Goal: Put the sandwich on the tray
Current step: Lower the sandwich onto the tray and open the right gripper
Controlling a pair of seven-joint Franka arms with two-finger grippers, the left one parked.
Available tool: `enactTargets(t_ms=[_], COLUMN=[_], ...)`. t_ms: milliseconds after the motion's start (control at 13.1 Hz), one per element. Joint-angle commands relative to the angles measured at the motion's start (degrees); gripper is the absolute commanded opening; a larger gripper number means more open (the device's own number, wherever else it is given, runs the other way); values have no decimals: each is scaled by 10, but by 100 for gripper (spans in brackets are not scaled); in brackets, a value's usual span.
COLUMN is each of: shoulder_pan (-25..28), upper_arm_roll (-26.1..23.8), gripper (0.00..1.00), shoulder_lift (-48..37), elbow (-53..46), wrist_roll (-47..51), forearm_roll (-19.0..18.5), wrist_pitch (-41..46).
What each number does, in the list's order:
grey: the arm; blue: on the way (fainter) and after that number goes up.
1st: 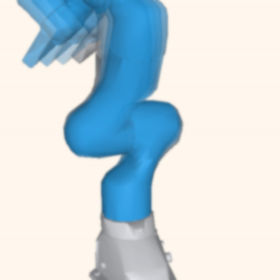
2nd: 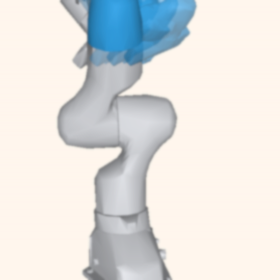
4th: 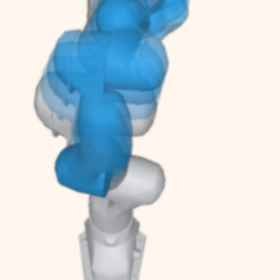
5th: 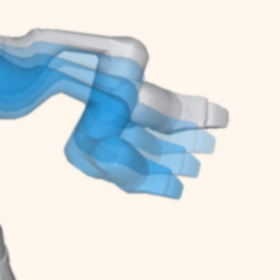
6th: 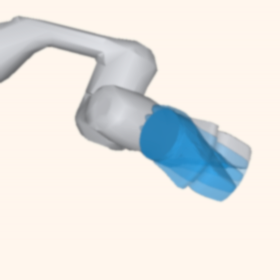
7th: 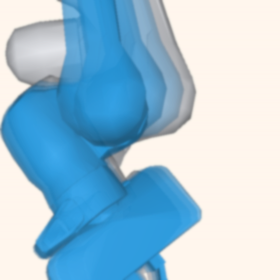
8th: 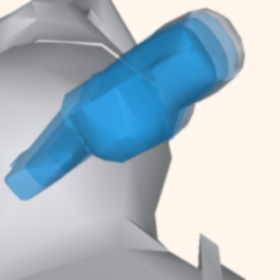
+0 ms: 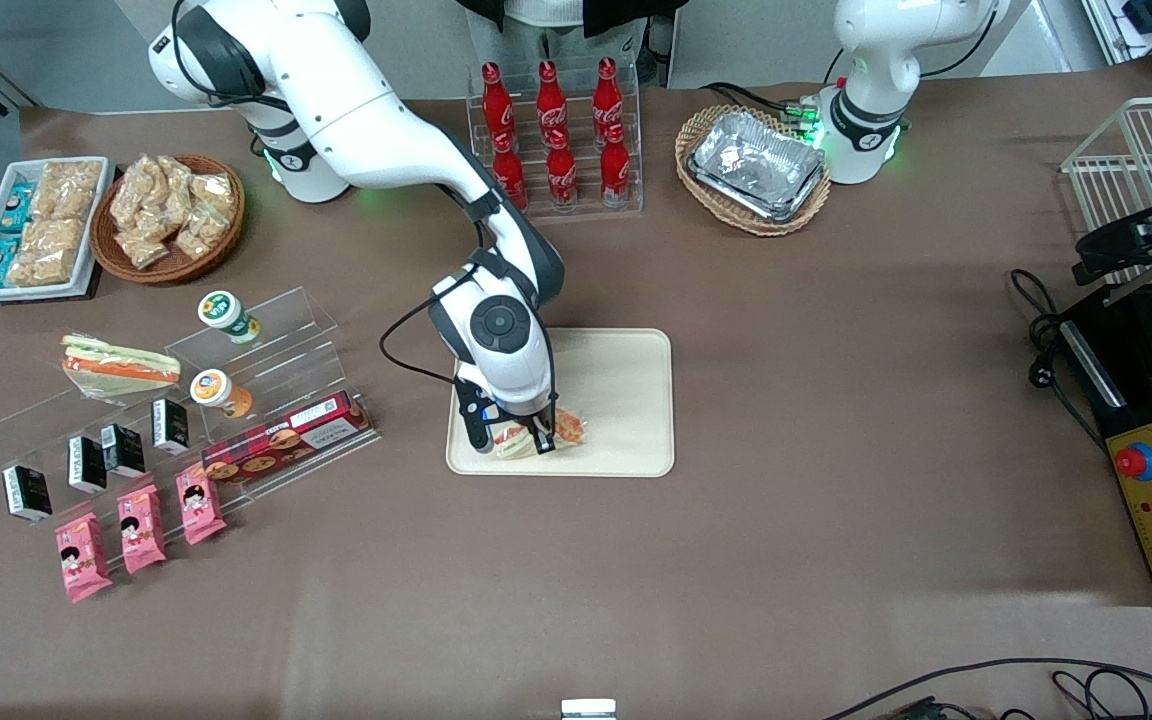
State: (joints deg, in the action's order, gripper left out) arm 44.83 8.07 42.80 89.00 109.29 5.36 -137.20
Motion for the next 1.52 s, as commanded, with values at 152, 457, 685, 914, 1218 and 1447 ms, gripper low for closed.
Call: enactTargets(t_ms=[152, 457, 685, 914, 1218, 1447], shoulder_pan=[-3, -4, -5, -4, -5, -6], upper_arm_roll=[8, 10, 10, 10, 11, 11], gripper=[30, 52, 84, 100, 100, 100], shoulder_lift=[28, 30, 32, 31, 9, -8], elbow=[-28, -28, -29, -28, -28, -28], wrist_roll=[28, 44, 51, 53, 44, 43], forearm_roll=[3, 3, 3, 2, -4, -8], wrist_pitch=[-4, -4, -4, -4, 10, 33])
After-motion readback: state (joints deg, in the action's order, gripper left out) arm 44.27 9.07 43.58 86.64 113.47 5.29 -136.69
